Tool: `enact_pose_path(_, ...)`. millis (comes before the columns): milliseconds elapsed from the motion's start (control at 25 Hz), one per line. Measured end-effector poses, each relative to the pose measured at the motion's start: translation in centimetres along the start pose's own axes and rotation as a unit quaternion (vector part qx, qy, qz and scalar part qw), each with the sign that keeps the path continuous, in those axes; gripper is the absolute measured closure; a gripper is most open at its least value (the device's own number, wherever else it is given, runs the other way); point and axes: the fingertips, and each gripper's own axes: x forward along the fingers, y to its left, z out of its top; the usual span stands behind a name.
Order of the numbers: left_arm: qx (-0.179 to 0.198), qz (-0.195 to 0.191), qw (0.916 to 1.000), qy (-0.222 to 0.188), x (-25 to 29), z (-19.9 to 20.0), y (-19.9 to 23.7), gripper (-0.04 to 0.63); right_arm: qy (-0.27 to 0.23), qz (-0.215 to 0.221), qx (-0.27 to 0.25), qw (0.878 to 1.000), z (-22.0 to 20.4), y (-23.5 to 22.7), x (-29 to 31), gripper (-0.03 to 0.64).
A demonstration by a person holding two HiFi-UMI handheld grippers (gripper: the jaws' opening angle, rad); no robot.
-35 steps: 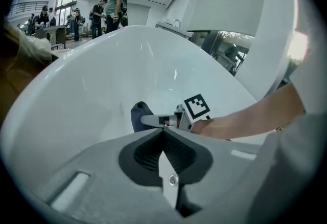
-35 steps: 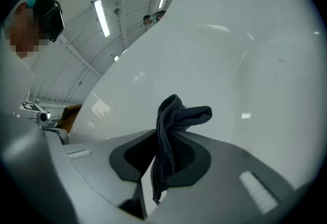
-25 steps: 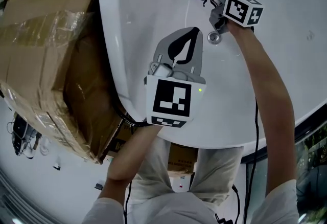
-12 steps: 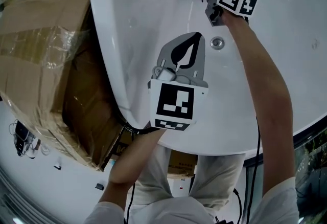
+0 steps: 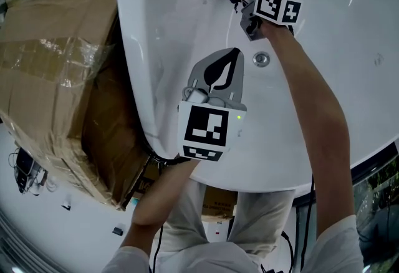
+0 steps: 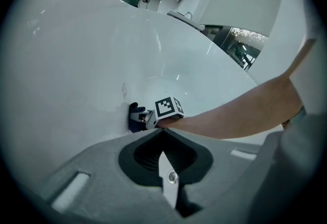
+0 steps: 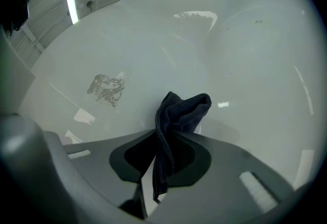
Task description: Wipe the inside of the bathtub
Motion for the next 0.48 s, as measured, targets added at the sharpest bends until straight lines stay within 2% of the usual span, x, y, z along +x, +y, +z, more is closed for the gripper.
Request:
enact_pose_path(160, -0.012, 0.0, 0.9999, -0.003, -0.2, 0.1, -0.1, 0.595, 0.0, 0.026, 0.003, 1.0, 0.0, 1.4, -0.3, 0.563)
enact_pose_path(480, -0.01, 0.006, 0.9999, -0.004, -0.8, 0.4, -0.3, 0.595, -0.01, 0.064, -0.006, 0.998, 1.6, 4.9, -1.6, 0.565)
